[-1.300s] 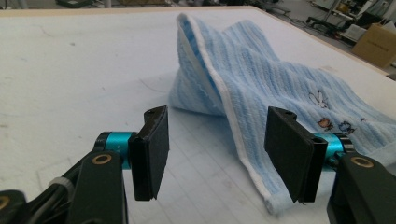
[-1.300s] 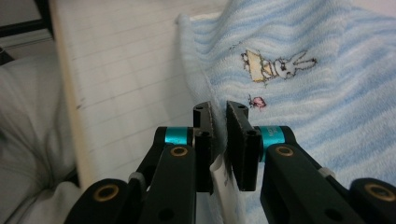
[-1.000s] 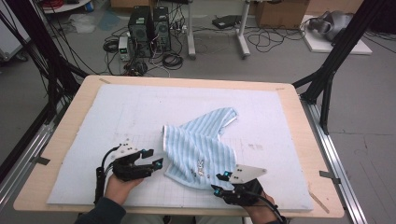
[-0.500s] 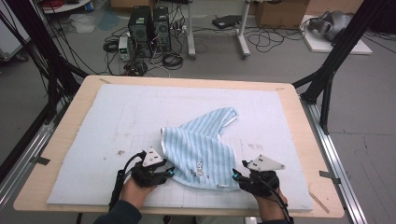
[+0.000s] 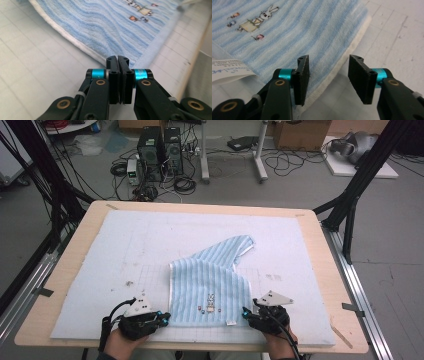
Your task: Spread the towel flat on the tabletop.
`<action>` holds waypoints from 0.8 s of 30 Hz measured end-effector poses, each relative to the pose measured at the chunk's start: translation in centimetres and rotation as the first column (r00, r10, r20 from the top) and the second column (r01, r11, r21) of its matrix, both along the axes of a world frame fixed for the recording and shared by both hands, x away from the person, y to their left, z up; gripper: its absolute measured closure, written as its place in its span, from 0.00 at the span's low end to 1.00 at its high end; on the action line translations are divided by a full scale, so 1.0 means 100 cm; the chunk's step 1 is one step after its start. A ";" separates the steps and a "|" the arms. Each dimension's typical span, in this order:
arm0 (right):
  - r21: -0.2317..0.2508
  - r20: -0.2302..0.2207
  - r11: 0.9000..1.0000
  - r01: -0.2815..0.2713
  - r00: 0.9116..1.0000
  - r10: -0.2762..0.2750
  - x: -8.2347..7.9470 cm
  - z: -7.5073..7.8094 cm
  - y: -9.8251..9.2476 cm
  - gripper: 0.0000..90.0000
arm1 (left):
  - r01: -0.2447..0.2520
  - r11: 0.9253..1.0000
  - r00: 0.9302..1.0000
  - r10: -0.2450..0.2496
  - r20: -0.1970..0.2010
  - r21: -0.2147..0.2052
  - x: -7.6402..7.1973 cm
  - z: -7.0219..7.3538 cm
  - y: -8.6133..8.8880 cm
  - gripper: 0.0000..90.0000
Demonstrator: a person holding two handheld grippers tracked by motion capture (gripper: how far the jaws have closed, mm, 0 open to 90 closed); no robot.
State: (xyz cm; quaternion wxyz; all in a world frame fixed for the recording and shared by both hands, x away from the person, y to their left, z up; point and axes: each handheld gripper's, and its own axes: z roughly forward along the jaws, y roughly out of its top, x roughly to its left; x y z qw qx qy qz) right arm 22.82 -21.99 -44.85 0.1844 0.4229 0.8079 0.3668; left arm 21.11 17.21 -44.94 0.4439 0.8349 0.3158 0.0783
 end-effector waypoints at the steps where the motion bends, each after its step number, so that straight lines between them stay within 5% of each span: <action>1: 0.007 -0.005 1.000 -0.007 1.000 0.007 -0.001 0.000 0.000 0.69 | 0.008 1.000 1.000 -0.008 0.000 -0.001 -0.003 0.000 0.000 0.97; 4: 0.019 -0.022 0.996 -0.086 0.996 0.086 -0.006 0.001 0.003 0.94 | 0.028 1.000 1.000 -0.028 0.006 0.004 -0.011 -0.001 0.000 0.97; 10: 0.026 -0.019 0.993 -0.117 0.993 0.118 -0.023 0.006 -0.003 0.96 | 0.053 0.997 0.998 -0.054 -0.018 -0.065 -0.018 -0.004 0.010 0.97; 16: 0.045 -0.011 0.987 -0.154 0.988 0.154 -0.052 0.013 -0.011 0.97 | 0.134 0.984 0.990 -0.138 -0.028 -0.114 -0.027 0.003 0.015 0.96; 19: 0.061 -0.001 0.985 -0.159 0.987 0.159 -0.066 0.018 -0.014 0.93 | 0.148 0.982 0.987 -0.154 -0.049 -0.115 -0.029 0.004 0.019 0.84; 21: 0.083 0.015 0.987 -0.135 0.991 0.134 -0.070 0.021 -0.017 0.83 | 0.096 0.990 0.994 -0.100 -0.039 -0.105 -0.024 0.004 0.022 0.66; 24: 0.119 0.045 0.989 -0.089 0.995 0.084 -0.063 0.026 -0.020 0.71 | -0.003 0.989 1.000 0.002 -0.006 -0.148 -0.013 0.008 0.025 0.57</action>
